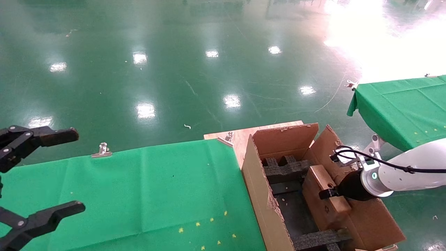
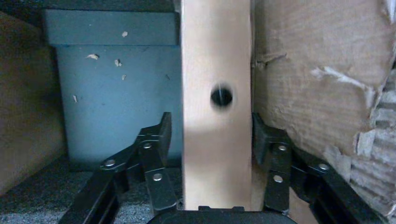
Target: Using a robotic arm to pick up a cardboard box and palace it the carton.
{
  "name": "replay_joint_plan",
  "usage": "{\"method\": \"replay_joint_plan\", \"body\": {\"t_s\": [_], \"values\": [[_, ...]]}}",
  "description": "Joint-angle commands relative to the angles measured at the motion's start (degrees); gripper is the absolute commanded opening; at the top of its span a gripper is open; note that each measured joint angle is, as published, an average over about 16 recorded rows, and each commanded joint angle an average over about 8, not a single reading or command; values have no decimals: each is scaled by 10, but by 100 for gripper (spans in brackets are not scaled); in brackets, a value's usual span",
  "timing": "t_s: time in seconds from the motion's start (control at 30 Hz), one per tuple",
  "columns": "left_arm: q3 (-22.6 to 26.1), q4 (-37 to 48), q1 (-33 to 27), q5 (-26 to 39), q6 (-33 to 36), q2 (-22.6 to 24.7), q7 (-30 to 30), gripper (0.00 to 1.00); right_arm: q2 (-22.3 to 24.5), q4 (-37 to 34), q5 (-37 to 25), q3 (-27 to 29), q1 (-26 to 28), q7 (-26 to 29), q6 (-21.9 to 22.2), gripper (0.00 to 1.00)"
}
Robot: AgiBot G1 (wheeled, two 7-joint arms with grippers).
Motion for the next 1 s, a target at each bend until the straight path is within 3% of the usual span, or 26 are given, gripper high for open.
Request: {"method": "replay_joint_plan", "body": {"t_s": [0.03,0.43,0.73,1.0], "values": [[0,0,0,0,0,0,0,100,0,1,-1,0,3,-2,0,100],[0,0,0,0,0,0,0,100,12,53,-9,43,104,-10,11,100],[0,0,0,0,0,0,0,100,27,128,80,106,179,-30,-19,100],[0,0,0,0,0,0,0,100,32,144,108,124,192,-39,-29,100]]}}
